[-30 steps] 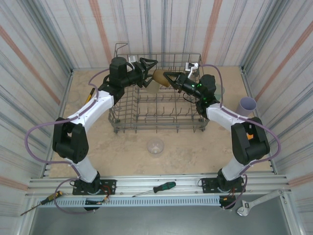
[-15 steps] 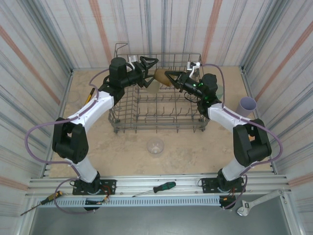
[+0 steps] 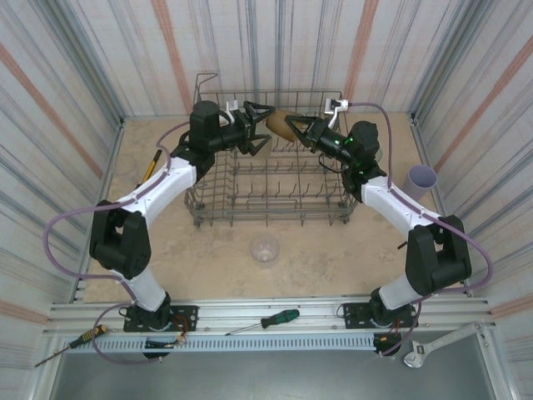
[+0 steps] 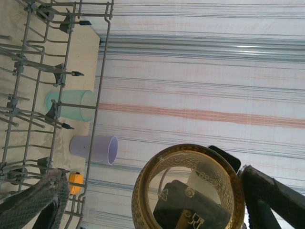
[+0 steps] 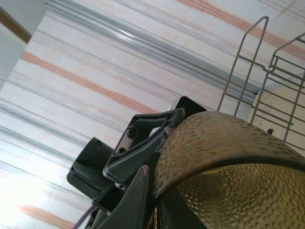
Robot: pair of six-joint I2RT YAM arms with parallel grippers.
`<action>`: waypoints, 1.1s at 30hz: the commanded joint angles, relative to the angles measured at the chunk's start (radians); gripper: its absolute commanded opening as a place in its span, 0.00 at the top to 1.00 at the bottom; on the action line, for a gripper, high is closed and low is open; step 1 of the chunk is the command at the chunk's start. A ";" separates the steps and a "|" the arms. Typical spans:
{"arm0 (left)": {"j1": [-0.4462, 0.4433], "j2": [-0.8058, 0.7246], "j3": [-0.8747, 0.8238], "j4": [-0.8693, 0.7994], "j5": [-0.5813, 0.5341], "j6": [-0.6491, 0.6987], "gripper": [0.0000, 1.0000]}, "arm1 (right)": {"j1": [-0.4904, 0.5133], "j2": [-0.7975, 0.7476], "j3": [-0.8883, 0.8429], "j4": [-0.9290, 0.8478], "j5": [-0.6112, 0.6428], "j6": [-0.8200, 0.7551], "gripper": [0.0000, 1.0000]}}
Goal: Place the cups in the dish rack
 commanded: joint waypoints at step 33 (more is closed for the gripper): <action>0.003 -0.011 -0.021 0.006 0.016 0.046 1.00 | 0.031 0.025 0.043 0.060 0.047 -0.017 0.28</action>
